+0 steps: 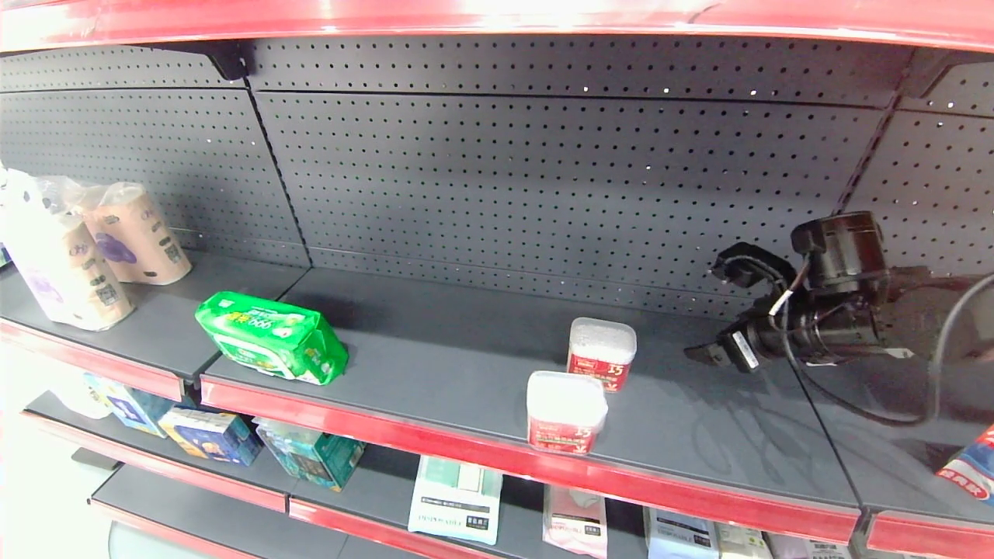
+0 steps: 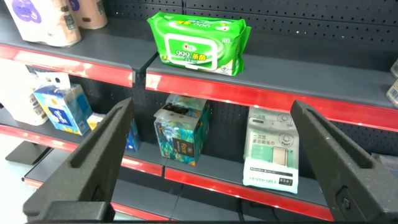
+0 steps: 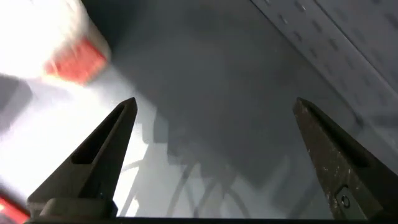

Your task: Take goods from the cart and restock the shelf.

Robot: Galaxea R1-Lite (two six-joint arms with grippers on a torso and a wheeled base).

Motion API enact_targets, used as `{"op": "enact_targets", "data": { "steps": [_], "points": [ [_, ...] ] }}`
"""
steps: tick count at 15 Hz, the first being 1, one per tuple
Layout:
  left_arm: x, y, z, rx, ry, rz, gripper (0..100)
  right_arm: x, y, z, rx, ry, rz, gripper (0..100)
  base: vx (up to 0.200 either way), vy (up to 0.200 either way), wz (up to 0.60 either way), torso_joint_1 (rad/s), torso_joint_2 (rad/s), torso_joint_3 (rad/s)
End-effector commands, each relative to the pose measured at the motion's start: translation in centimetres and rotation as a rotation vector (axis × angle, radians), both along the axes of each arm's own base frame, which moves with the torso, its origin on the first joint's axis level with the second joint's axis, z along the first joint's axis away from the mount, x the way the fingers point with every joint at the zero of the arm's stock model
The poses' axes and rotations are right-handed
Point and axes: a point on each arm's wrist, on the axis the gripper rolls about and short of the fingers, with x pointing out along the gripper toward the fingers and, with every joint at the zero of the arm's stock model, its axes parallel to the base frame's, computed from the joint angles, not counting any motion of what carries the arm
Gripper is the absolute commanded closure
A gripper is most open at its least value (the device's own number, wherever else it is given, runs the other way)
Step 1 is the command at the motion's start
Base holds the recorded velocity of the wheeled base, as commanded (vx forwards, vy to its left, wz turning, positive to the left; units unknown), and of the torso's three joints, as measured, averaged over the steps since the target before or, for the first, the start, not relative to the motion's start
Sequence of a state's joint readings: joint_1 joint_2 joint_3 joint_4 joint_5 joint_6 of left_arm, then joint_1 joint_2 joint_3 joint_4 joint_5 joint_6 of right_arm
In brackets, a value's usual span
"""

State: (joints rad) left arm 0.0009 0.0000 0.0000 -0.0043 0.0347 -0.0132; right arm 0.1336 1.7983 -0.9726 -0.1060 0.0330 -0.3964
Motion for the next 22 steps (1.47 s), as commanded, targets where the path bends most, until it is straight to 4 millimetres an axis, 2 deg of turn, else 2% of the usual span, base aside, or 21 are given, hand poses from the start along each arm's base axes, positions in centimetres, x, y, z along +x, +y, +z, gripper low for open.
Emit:
{"op": "enact_targets", "data": {
  "steps": [1,4,6,7,8,10,13,14,15,16,19,22],
  "points": [
    [0.0,0.0,0.0,-0.001,0.0,0.001,0,-4.3,-2.4,2.4,0.036,-0.063,-0.085,0,0.0,0.0,0.0,0.0,0.0,0.0],
    [0.0,0.0,0.0,-0.001,0.0,0.001,0,-9.3,-3.1,3.7,0.161,-0.111,-0.193,0,0.0,0.0,0.0,0.0,0.0,0.0],
    [0.0,0.0,0.0,-0.001,0.0,0.001,0,-14.3,-3.3,3.3,0.227,-0.142,-0.229,0,0.0,0.0,0.0,0.0,0.0,0.0],
    [0.0,0.0,0.0,-0.001,0.0,0.001,0,-16.1,-3.3,2.8,0.227,-0.149,-0.226,0,0.0,0.0,0.0,0.0,0.0,0.0],
    [0.0,0.0,0.0,-0.001,0.0,0.001,0,-19.5,-3.6,2.3,0.232,-0.202,-0.226,0,0.0,0.0,0.0,0.0,0.0,0.0],
    [0.0,0.0,0.0,-0.001,0.0,0.001,0,-24.3,-3.9,1.2,0.253,-0.312,-0.215,0,0.0,0.0,0.0,0.0,0.0,0.0],
    [0.0,0.0,0.0,-0.001,0.0,0.001,0,-29.8,-4.1,-2.1,0.295,-0.48,-0.15,0,0.0,0.0,0.0,0.0,0.0,0.0],
    [0.0,0.0,0.0,-0.001,0.0,0.001,0,-30.3,-4.1,-2.8,0.3,-0.496,-0.151,0,0.0,0.0,0.0,0.0,0.0,0.0],
    [0.0,0.0,0.0,-0.001,0.0,0.001,0,-32.4,-4.3,-5.4,0.324,-0.617,-0.151,0,0.0,0.0,0.0,0.0,0.0,0.0],
    [0.0,0.0,0.0,-0.001,0.0,0.001,0,-33.0,-4.3,-6.0,0.332,-0.657,-0.154,0,0.0,0.0,0.0,0.0,0.0,0.0],
    [0.0,0.0,0.0,0.001,0.0,0.001,0,-33.1,-4.5,-6.3,0.385,-0.659,-0.285,0,0.0,0.0,0.0,0.0,0.0,0.0],
    [0.0,0.0,0.0,0.001,0.0,0.001,0,-33.1,-4.6,-6.2,0.383,-0.67,-0.307,0,0.0,0.0,0.0,0.0,0.0,0.0]
  ]
}}
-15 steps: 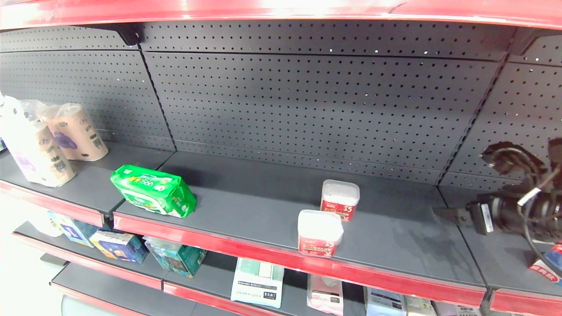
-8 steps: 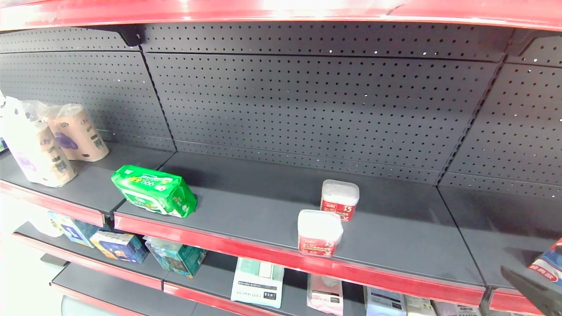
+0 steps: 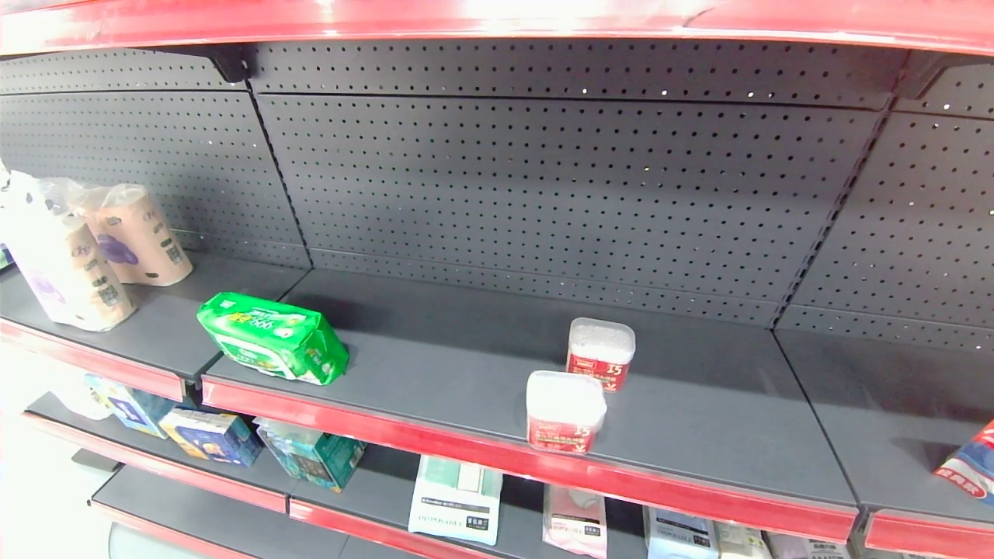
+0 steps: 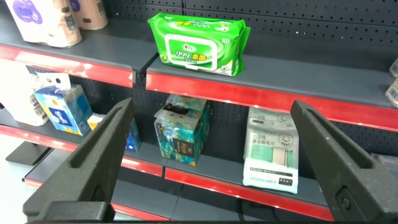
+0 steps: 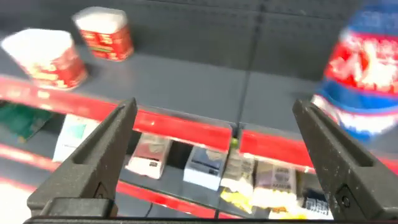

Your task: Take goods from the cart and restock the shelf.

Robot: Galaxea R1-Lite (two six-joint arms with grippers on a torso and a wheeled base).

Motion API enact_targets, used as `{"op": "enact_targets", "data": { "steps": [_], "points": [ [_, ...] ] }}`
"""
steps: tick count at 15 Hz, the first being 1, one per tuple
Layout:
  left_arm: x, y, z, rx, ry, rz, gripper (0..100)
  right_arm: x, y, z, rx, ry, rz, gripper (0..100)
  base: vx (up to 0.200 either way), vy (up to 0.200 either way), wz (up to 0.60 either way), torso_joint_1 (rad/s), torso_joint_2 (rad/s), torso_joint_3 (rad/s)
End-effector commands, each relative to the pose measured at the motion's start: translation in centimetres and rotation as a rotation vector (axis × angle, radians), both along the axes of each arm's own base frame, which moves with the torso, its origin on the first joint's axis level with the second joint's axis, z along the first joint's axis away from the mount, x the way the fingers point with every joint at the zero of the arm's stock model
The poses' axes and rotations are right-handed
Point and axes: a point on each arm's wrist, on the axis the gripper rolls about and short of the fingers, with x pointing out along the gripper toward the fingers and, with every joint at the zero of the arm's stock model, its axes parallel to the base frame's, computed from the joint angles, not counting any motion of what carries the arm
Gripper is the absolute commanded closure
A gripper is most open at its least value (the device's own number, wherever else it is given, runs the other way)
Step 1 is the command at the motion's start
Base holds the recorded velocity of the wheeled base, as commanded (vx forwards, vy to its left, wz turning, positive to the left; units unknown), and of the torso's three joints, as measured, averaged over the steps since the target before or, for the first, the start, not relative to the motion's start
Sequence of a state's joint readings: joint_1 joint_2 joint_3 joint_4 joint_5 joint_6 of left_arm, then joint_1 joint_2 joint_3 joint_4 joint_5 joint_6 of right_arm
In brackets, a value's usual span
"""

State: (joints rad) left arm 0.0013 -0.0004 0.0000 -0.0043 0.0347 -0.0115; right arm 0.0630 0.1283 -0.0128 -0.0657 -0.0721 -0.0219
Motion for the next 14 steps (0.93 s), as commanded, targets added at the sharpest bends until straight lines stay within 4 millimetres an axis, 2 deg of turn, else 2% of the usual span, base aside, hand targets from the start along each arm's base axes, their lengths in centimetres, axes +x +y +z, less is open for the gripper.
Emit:
{"op": "enact_targets", "data": {
  "steps": [1,6,8,11,14],
  "points": [
    [0.0,0.0,0.0,-0.002,0.0,0.001,0,-0.3,-0.1,0.0,0.003,-0.028,-0.058,0,0.0,0.0,0.0,0.0,0.0,0.0],
    [0.0,0.0,0.0,0.001,0.0,0.001,0,-0.4,-0.2,-0.4,-0.015,-0.037,-0.133,0,0.0,0.0,0.0,0.0,0.0,0.0],
    [0.0,0.0,0.0,0.013,0.002,-0.008,0,0.0,-0.2,-0.3,-0.02,0.011,-0.166,0,0.0,0.0,0.0,0.0,0.0,0.0],
    [0.0,0.0,0.0,0.012,0.002,-0.008,0,-1.0,-0.1,-0.6,-0.005,-0.091,-0.158,0,0.0,0.0,0.0,0.0,0.0,0.0],
    [0.0,0.0,0.0,0.012,0.0,-0.008,0,-1.1,-0.2,-0.6,0.002,-0.111,-0.215,0,0.0,0.0,0.0,0.0,0.0,0.0]
  ]
}}
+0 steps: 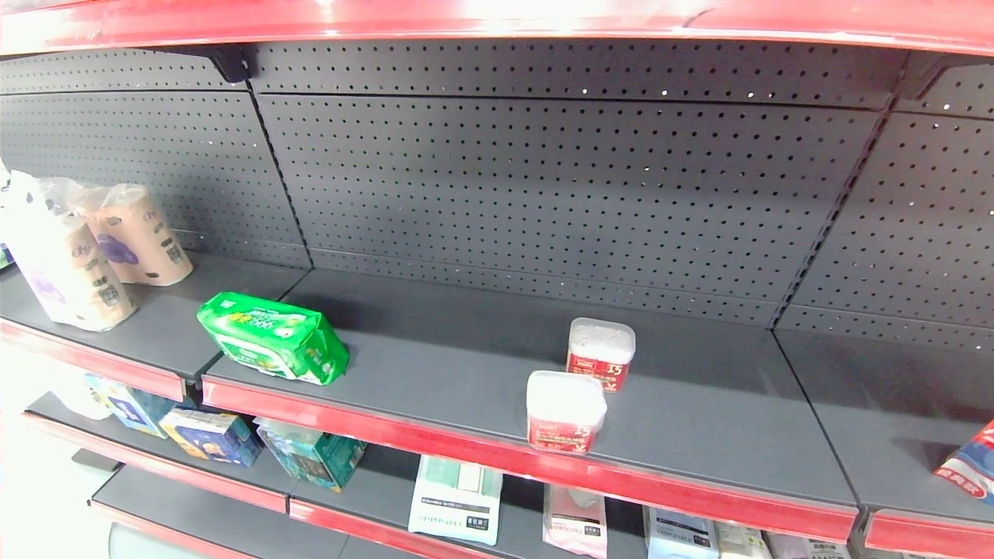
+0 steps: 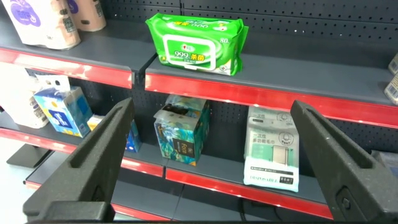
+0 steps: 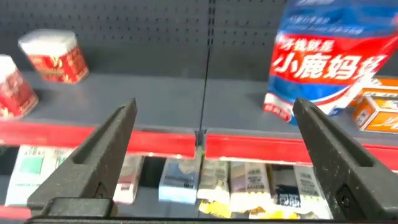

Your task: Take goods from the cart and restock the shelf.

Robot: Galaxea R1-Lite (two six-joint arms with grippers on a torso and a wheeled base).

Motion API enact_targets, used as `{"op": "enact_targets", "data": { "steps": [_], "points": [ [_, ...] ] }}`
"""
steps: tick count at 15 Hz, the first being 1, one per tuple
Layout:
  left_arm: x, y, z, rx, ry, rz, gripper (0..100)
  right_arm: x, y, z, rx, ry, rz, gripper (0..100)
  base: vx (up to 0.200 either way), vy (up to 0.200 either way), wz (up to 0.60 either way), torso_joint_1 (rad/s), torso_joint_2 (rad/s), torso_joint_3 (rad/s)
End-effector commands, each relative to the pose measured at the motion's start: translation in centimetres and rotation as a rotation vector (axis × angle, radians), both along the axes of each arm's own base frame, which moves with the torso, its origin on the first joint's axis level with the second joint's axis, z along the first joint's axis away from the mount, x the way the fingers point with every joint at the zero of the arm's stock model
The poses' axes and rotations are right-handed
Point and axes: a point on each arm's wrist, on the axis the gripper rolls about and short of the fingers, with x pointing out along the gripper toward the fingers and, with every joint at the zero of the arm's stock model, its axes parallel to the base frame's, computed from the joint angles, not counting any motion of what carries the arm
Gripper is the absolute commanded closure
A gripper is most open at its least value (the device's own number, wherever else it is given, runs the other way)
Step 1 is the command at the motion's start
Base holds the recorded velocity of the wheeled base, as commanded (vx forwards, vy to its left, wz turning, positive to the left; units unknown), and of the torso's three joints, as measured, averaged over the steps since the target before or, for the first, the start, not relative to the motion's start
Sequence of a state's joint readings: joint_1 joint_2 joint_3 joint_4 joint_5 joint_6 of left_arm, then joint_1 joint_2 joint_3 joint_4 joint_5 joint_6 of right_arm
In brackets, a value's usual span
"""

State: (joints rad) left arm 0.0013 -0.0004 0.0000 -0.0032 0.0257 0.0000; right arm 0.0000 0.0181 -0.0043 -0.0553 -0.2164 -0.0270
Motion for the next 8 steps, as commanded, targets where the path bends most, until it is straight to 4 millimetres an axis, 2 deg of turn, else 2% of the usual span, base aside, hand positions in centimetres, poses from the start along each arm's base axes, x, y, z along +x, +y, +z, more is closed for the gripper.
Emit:
{"op": "enact_targets", "data": {
  "steps": [1,2,3,8],
  "points": [
    [0.0,0.0,0.0,0.0,0.001,0.001,0,-0.14,0.06,-0.02,0.0,-0.02,0.025,0,0.0,0.0,0.0,0.0,0.0,0.0],
    [0.0,0.0,0.0,0.0,0.001,0.001,0,-0.05,0.52,-0.39,-0.014,0.01,0.231,0,0.0,0.0,0.0,0.0,0.0,0.0],
    [0.0,0.0,0.02,0.0,-0.001,0.001,0,-0.07,0.59,-0.64,-0.016,0.039,0.262,0,0.0,0.0,0.0,0.0,0.0,0.0],
    [0.0,0.0,0.0,0.0,0.001,0.001,0,-0.07,0.47,-0.65,0.036,0.035,0.213,0,0.0,0.0,0.0,0.0,0.0,0.0]
  ]
}}
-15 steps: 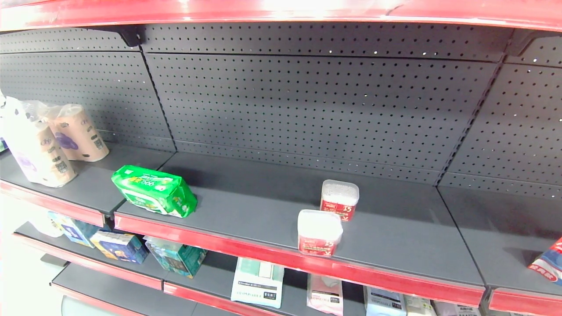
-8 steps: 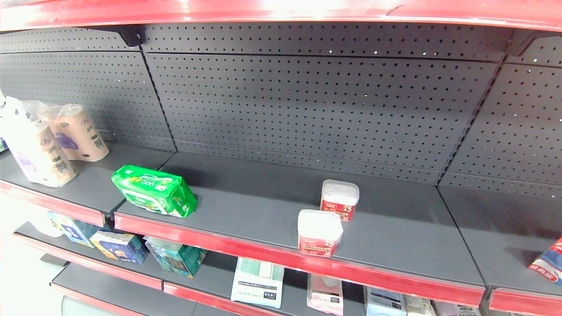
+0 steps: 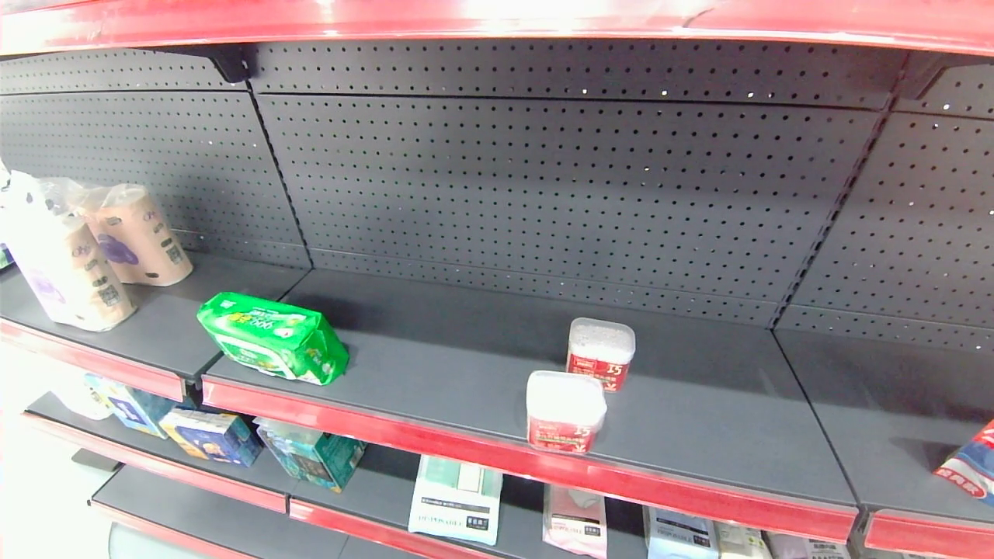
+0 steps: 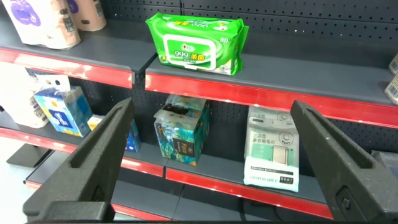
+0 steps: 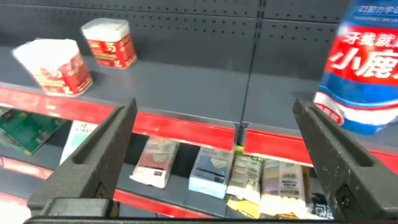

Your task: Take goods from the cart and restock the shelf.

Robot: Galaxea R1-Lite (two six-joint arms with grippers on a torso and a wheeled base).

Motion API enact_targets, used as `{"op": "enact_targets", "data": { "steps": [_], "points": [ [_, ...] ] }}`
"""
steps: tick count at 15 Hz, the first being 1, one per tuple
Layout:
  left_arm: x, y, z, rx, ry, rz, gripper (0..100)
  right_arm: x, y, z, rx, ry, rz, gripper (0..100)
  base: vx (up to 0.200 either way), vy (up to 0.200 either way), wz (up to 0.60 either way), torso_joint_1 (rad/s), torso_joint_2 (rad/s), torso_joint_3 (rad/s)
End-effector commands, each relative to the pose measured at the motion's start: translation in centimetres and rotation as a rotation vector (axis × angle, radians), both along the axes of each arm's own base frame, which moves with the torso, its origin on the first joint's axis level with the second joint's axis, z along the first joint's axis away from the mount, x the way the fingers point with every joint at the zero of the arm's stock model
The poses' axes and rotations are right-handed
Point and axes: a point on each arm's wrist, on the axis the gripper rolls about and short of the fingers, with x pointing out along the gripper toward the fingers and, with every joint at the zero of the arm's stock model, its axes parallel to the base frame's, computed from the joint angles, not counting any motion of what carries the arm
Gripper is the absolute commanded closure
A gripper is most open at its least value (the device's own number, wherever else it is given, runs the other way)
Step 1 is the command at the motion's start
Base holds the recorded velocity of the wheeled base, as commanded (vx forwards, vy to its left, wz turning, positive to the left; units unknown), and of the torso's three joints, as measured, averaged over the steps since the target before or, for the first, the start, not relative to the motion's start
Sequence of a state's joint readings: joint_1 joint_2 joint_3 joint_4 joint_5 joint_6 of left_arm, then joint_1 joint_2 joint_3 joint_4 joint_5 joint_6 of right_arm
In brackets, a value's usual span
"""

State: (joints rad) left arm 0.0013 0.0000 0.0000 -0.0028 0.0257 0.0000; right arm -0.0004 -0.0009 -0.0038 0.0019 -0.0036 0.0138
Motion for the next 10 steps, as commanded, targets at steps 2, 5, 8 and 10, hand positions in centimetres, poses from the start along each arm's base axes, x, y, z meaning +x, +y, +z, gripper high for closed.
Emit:
{"op": "enact_targets", "data": {
  "steps": [2,5,8,10],
  "points": [
    [0.0,0.0,0.0,-0.002,0.0,-0.001,0,0.01,0.0,-0.02,0.0,0.001,-0.001,0,0.0,0.0,0.0,0.0,0.0,0.0],
    [0.0,0.0,0.0,0.0,0.0,-0.001,0,0.01,-0.01,-0.02,0.008,0.001,-0.002,0,0.0,0.0,-0.2,0.001,0.0,0.004],
    [0.0,0.0,0.0,0.0,0.0,-0.001,0,0.01,0.0,-0.02,0.008,0.001,-0.004,0,0.0,0.0,-0.6,0.004,0.0,0.004],
    [0.0,0.0,0.0,0.0,0.0,-0.001,0,0.01,0.0,-0.02,0.002,0.001,-0.001,0,0.0,0.0,-0.6,0.007,0.01,0.005]
  ]
}}
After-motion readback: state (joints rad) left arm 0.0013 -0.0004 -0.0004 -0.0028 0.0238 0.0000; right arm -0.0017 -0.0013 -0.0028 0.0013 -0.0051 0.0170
